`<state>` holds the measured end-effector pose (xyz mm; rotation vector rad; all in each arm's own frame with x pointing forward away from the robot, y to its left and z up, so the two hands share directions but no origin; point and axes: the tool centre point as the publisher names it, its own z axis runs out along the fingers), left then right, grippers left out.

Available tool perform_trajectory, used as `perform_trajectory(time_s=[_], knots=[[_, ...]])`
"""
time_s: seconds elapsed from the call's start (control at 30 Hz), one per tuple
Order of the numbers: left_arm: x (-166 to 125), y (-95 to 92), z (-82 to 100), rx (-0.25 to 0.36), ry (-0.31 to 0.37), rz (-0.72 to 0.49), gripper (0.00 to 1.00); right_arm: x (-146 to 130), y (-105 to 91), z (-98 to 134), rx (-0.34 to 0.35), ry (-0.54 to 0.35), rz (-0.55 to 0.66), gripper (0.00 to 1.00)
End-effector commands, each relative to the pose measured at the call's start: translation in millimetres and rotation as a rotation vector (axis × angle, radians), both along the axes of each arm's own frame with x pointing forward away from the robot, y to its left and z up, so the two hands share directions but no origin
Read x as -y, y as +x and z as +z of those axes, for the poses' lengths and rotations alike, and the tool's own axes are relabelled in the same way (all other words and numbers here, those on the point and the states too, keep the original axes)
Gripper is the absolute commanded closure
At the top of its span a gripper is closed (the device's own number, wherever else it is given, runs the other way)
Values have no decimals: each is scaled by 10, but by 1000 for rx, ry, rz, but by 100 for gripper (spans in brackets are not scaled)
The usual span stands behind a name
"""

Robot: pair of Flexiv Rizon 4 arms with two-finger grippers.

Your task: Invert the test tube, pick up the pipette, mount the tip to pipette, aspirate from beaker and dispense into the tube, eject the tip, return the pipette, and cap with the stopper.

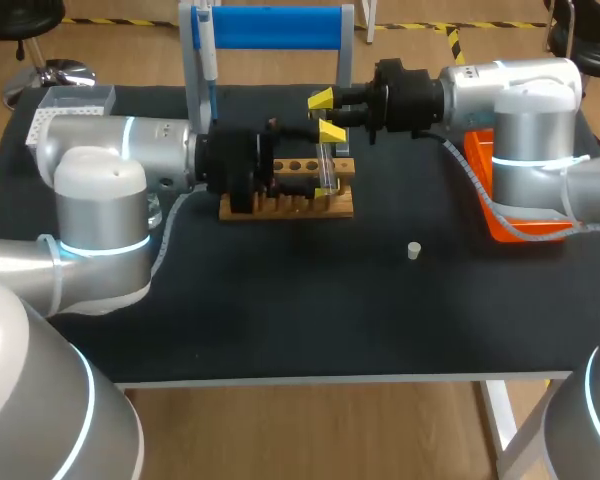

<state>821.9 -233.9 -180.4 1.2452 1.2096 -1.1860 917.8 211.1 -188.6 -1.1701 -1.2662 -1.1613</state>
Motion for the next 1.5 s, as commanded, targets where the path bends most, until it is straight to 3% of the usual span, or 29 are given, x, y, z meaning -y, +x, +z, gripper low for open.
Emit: perform_trajectory(time_s=[0.03,0.37,0.83,1.5], knots=[[-10,-51,-4,4,-12,23,0,3,-5,7,0,-2,-1,100],[0,-42,11,10,-19,26,0,3,-5,7,0,-2,-1,100],[9,-43,0,4,-13,20,30,3,-5,7,0,-2,-1,100],[-15,-26,-32,-8,-9,20,39,3,-5,7,0,-2,-1,100]])
